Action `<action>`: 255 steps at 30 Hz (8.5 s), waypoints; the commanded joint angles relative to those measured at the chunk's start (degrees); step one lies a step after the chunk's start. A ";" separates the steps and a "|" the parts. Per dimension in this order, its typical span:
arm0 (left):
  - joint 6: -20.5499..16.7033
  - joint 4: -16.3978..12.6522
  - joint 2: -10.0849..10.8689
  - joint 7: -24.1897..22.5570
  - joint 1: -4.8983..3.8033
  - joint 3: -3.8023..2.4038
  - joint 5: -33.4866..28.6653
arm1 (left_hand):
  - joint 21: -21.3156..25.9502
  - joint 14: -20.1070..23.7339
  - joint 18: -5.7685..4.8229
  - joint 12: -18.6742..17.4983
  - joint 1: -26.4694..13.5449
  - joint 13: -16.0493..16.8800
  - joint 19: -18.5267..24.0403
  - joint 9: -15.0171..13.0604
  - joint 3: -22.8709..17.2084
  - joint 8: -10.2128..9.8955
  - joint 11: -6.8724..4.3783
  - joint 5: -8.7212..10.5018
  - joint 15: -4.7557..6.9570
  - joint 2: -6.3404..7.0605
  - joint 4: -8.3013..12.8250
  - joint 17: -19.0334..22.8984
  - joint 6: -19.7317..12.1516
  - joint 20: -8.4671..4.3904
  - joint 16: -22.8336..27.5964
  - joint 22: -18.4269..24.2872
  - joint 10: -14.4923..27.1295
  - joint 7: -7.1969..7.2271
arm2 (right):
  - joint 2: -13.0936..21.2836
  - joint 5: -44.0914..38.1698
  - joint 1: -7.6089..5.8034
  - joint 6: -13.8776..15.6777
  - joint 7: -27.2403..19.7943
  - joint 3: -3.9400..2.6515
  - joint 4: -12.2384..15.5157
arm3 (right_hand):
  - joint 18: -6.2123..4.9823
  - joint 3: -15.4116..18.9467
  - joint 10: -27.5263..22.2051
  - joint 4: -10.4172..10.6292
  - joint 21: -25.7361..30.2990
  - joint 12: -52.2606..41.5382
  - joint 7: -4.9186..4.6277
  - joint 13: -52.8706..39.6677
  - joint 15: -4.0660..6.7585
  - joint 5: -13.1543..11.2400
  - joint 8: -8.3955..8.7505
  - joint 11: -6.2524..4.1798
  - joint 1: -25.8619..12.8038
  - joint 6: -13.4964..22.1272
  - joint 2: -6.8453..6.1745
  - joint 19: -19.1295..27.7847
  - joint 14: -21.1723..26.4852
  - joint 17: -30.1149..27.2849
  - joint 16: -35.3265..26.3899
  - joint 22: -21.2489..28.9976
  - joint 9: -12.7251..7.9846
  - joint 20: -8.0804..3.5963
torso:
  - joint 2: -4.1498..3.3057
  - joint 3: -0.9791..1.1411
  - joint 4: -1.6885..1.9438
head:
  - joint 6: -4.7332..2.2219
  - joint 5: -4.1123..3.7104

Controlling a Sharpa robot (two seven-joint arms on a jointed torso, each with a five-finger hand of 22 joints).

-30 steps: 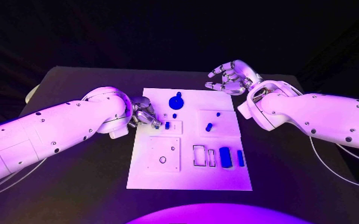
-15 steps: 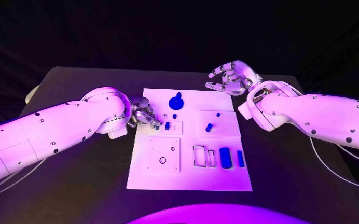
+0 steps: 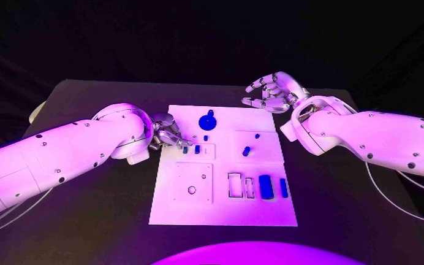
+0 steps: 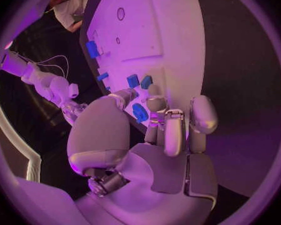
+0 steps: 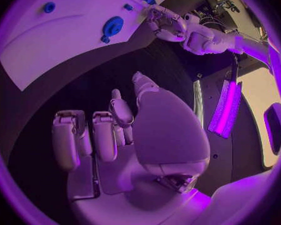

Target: Assemble the parts on the task board

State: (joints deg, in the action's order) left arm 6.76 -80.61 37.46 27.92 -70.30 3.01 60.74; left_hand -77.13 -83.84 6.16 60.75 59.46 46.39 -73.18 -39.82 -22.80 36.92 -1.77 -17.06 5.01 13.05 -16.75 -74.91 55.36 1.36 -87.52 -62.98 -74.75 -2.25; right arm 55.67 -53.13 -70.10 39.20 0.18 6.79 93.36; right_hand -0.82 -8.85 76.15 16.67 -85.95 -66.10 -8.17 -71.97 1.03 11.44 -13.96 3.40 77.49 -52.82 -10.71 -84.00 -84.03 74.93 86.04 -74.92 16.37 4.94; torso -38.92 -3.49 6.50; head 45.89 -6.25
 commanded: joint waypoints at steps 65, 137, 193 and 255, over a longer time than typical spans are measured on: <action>-10.69 7.51 -9.46 -24.45 1.98 2.05 26.84 | 19.42 16.58 4.40 -24.20 22.89 -31.37 21.57 18.34 -5.01 -11.44 8.49 1.74 -7.84 2.53 6.16 29.88 -10.58 7.21 14.54 25.70 28.55 -6.94 | -0.42 0.31 0.19 0.73 -1.48 0.01 -0.40 | -2.34 -0.92 -9.55 0.01 11.34 20.26 0.23 16.90 0.25 0.95 -0.45 -0.40 0.33 0.55 0.13 -0.39 -2.33 1.72 -7.46 -8.03 -0.51 -0.22 | -0.05 -0.02 -0.01 | -0.67 -0.52; -12.14 1.07 -1.13 -23.93 2.04 -1.88 19.12 | 10.25 7.05 3.67 -34.20 21.88 -38.06 17.94 20.18 -11.29 -15.86 5.93 1.96 -5.43 -0.47 12.56 20.32 1.50 5.11 6.31 17.60 13.24 -5.62 | -0.32 0.32 0.39 0.65 -1.54 0.01 -0.45 | -2.33 -1.04 -9.56 0.03 11.36 20.90 0.26 17.69 0.28 0.99 -0.52 -0.42 0.22 0.53 0.21 -0.47 -2.35 1.65 -7.62 -8.01 -0.53 -0.25 | 0.06 0.07 0.14 | -0.77 -0.54; -8.41 5.00 -3.94 -23.75 3.22 -0.74 20.21 | 10.29 7.19 3.68 -34.88 21.97 -38.15 18.10 20.12 -11.41 -16.22 5.93 1.97 -5.44 -0.62 12.92 20.64 1.67 5.07 6.39 17.71 12.82 -5.64 | -0.35 0.36 0.64 0.67 -1.57 0.01 -0.32 | -2.33 -1.04 -9.56 0.03 11.36 20.90 0.26 17.69 0.28 0.99 -0.52 -0.42 0.22 0.53 0.21 -0.47 -2.35 1.65 -7.62 -8.01 -0.53 -0.25 | 0.00 0.04 0.02 | -0.57 -0.49; -19.48 4.21 4.11 -31.32 3.14 -2.13 -8.04 | 15.37 20.70 4.39 -43.72 20.16 -39.23 23.12 23.46 -11.97 -23.30 8.65 1.82 -7.61 0.79 13.79 46.18 -4.05 6.78 16.26 23.13 15.17 -8.29 | 1.63 -23.42 0.75 -21.18 8.55 0.10 -1.00 | -2.74 -16.12 -11.94 -1.23 14.78 54.89 0.30 52.29 -0.49 0.17 -1.30 0.74 9.77 -2.64 -5.54 -0.56 -2.68 0.26 -9.61 -6.97 -0.99 0.24 | 0.08 0.03 0.00 | -1.52 -1.67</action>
State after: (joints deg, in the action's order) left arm -8.57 -75.96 41.25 2.08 -67.11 0.99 67.86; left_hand -61.89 -63.53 9.72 16.92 79.27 7.09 -50.24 -16.29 -34.85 13.43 6.66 -14.99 -2.52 13.92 -3.30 -29.51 51.04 8.11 -71.59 -39.89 -59.69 -10.54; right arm 57.13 -66.89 -69.44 25.07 5.78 6.86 92.13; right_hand -3.53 -24.69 63.89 15.40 -70.91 -11.56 -7.98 -20.14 0.61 11.83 -15.07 4.19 87.48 -55.24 -15.57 -83.82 -84.02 74.95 76.18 -74.90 15.31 5.34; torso -38.81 -3.48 6.50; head 44.48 -7.77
